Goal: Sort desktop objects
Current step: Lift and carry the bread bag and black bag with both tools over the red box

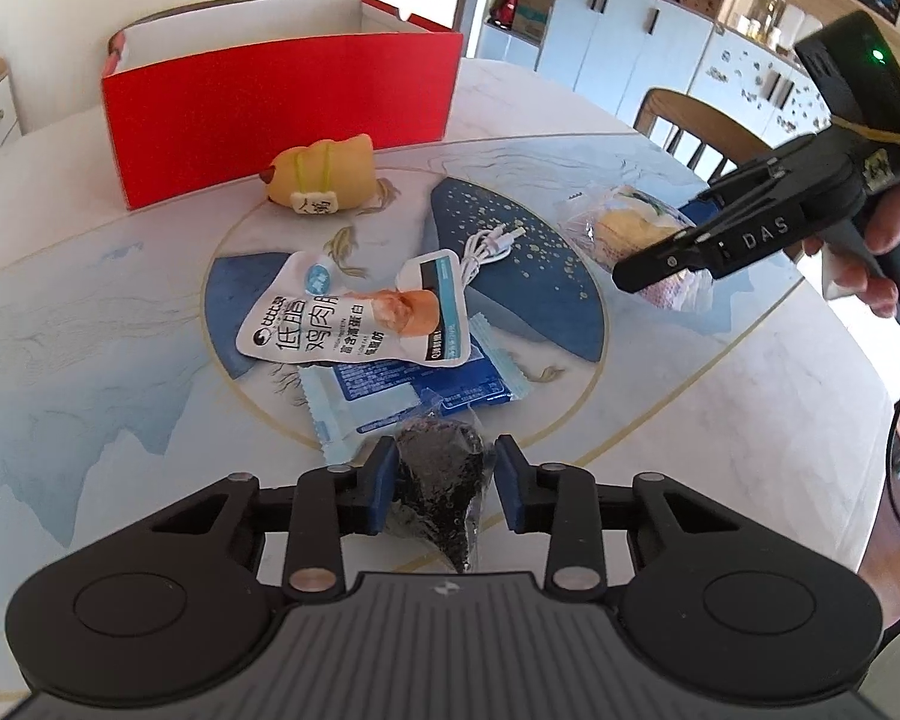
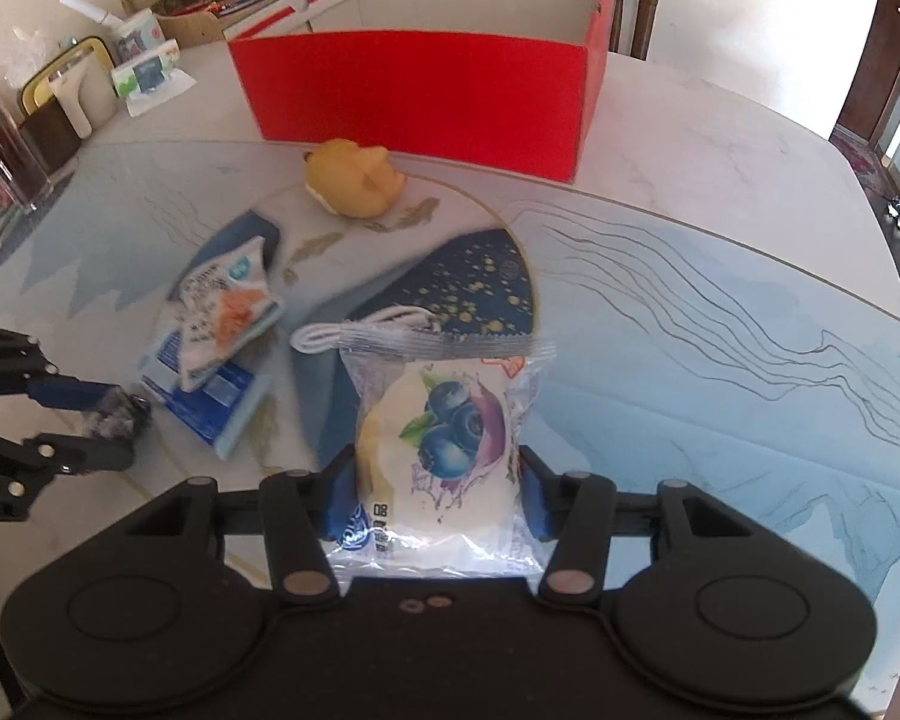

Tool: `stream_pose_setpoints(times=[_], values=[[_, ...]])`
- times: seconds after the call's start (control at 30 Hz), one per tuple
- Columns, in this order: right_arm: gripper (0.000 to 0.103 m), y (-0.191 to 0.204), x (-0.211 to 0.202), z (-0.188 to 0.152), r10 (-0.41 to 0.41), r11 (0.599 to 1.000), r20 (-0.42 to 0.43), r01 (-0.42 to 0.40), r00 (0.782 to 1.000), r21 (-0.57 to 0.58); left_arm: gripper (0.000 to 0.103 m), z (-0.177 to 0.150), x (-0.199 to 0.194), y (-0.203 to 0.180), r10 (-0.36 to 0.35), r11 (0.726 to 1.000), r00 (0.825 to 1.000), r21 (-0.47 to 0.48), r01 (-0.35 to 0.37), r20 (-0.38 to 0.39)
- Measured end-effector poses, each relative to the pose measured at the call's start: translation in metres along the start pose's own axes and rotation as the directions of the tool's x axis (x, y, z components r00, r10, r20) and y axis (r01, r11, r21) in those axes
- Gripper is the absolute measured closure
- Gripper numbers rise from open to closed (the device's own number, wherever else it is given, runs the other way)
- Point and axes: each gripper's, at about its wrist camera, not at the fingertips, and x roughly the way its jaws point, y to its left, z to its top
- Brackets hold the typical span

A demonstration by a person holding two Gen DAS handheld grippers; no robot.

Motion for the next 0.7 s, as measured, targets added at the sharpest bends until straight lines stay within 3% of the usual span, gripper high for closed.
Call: stream_pose_setpoints(times=[0.7], values=[[0.052, 0.041, -0.025, 0.019, 0.033, 0.999, 0.033, -0.034, 0.999, 0.019, 0.07, 0.029, -0.035, 0.014, 0.021, 0.996, 0.997, -0.093, -0.014, 0.081]])
